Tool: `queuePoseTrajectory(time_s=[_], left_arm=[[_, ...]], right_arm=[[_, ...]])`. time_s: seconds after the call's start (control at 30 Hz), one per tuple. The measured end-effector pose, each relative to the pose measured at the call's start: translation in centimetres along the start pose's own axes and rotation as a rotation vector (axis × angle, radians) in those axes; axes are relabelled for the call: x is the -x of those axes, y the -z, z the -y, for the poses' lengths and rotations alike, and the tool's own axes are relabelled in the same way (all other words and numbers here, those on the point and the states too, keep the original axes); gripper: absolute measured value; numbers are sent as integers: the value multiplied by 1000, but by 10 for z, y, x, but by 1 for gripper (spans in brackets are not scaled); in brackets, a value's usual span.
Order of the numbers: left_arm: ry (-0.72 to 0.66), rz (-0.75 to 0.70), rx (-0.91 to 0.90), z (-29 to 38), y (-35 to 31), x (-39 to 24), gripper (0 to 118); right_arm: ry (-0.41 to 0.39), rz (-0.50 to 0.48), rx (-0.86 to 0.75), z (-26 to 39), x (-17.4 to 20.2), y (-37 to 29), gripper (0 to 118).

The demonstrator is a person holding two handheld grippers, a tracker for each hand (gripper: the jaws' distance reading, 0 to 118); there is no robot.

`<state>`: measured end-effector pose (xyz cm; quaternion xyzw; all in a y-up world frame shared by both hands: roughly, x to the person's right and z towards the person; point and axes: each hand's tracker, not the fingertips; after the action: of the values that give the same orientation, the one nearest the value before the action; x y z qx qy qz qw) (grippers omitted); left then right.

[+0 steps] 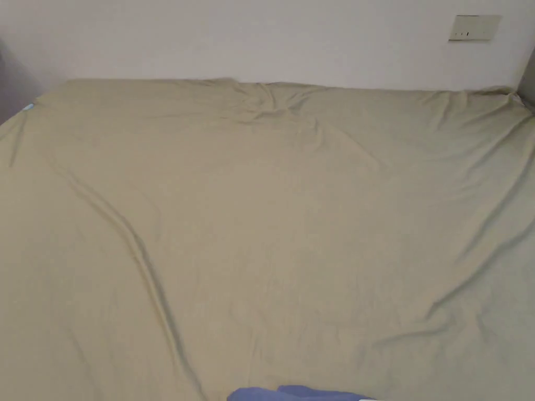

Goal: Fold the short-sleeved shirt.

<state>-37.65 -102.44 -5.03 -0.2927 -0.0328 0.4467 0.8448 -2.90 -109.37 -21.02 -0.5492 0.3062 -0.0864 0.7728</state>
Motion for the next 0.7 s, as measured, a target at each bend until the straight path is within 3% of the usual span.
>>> queuePoseTrajectory(time_s=[0.03,0.13,0.17,0.23,0.27,0.3,0.47,0.5,0.53,0.6,0.67,0.7], left_arm=[[-6,6,9,2,4,3,5],[5,4,102,5,26,15,25],[14,19,138,5,35,17,40],[35,41,266,7,63,20,90],[52,43,312,9,74,20,102],[79,47,349,10,88,23,106],[163,-9,475,27,149,30,105],[152,21,493,31,157,33,104],[159,162,443,30,158,26,103],[127,109,516,35,179,17,82],[187,35,521,41,194,11,39],[241,17,514,37,189,0,38]], right_arm=[[6,32,16,3,-3,9,2],[110,-54,-19,6,-17,14,2],[131,-67,-8,5,-19,13,2],[121,-64,-8,6,-21,11,2],[116,-62,-10,6,-19,11,2],[105,-55,-14,7,-17,10,2],[108,-61,-21,8,-18,8,2],[107,-64,-20,9,-19,9,2],[106,-69,-21,9,-19,9,2],[112,-71,-18,9,-20,8,2],[114,-61,-19,8,-19,8,2],[112,-50,-29,9,-17,5,2]])
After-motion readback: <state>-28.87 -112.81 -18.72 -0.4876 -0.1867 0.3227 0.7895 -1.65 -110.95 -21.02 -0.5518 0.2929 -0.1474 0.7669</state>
